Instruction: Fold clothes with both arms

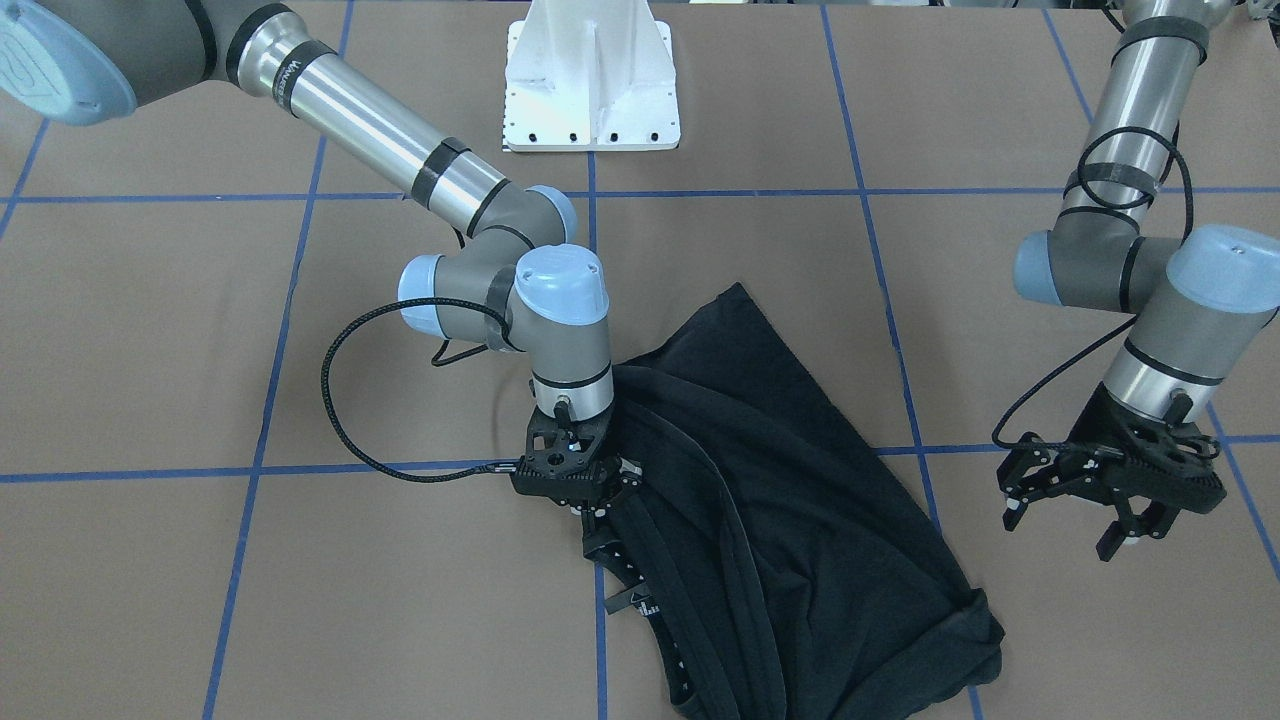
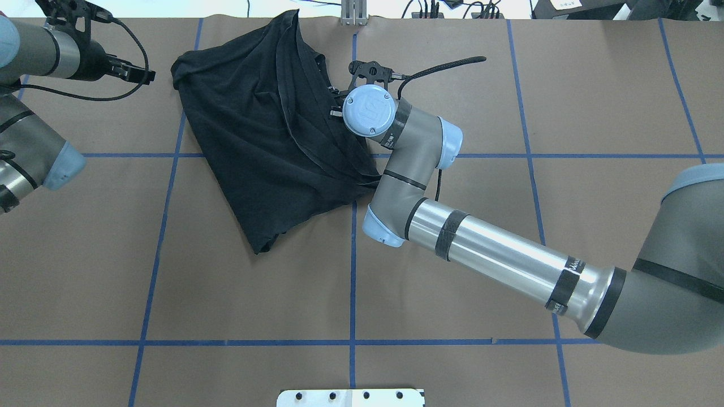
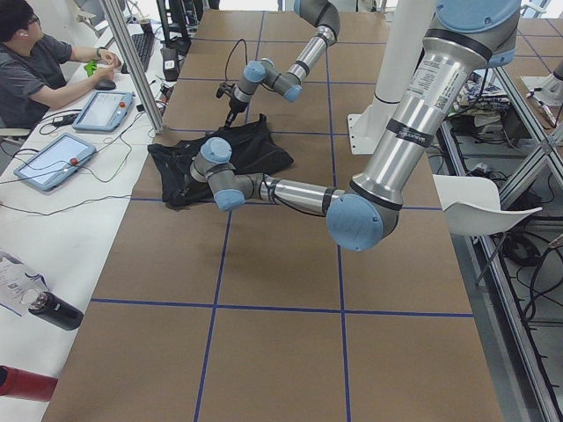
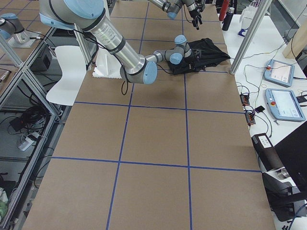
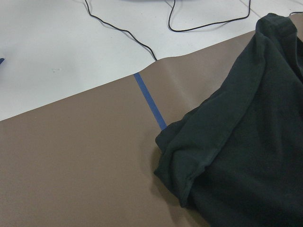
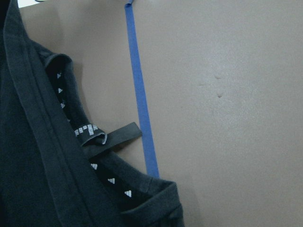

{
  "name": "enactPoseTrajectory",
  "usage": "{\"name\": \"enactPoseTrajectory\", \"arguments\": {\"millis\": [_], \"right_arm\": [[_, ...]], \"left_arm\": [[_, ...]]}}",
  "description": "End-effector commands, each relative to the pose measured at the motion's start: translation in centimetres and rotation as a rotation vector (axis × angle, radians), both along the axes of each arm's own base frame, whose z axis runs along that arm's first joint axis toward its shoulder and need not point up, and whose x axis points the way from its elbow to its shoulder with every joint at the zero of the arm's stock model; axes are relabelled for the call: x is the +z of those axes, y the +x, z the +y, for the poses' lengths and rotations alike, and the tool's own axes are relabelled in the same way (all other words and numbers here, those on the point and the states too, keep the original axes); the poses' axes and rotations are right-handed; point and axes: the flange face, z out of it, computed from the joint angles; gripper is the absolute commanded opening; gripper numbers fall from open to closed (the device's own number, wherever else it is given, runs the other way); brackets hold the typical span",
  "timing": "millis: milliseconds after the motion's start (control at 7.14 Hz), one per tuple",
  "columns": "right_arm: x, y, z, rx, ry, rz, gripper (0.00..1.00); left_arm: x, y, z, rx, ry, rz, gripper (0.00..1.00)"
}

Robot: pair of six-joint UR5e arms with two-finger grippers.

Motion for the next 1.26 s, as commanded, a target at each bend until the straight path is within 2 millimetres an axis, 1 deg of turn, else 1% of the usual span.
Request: {"name": "enactPoseTrajectory", "arguments": {"millis": [0,140,280,420,560,981,1121], "right_arm": [[-1.6,4.7,3.9,-0.021,-0.003,0.008,0.0],[0.0,6.5,8.4,-0.049,0.01,-0.013,0.0],[2.1,8.3,12.3,-0.062,0.024,-0.021,0.0],[3.2,8.7,16.3,-0.075,0.045,0.001,0.0],[3.7,9.0,17.8,-0.076,0.043,0.006,0.0],[5.8,9.4,18.0,-0.088,0.04,0.039,0.0],[5.7,9.5,17.9,-0.086,0.04,0.037,0.0]], "left_arm": [[-0.2,0.0,0.0,0.0,0.001,0.002,1.0],[-0.2,0.0,0.0,0.0,0.001,0.002,1.0],[-0.2,0.0,0.0,0.0,0.001,0.002,1.0],[-0.4,0.0,0.0,0.0,0.004,0.004,1.0],[-0.3,0.0,0.0,0.0,0.003,0.003,1.0],[-0.4,0.1,0.0,0.002,0.004,0.004,1.0],[-0.4,0.1,0.0,0.002,0.004,0.004,1.0]]}}
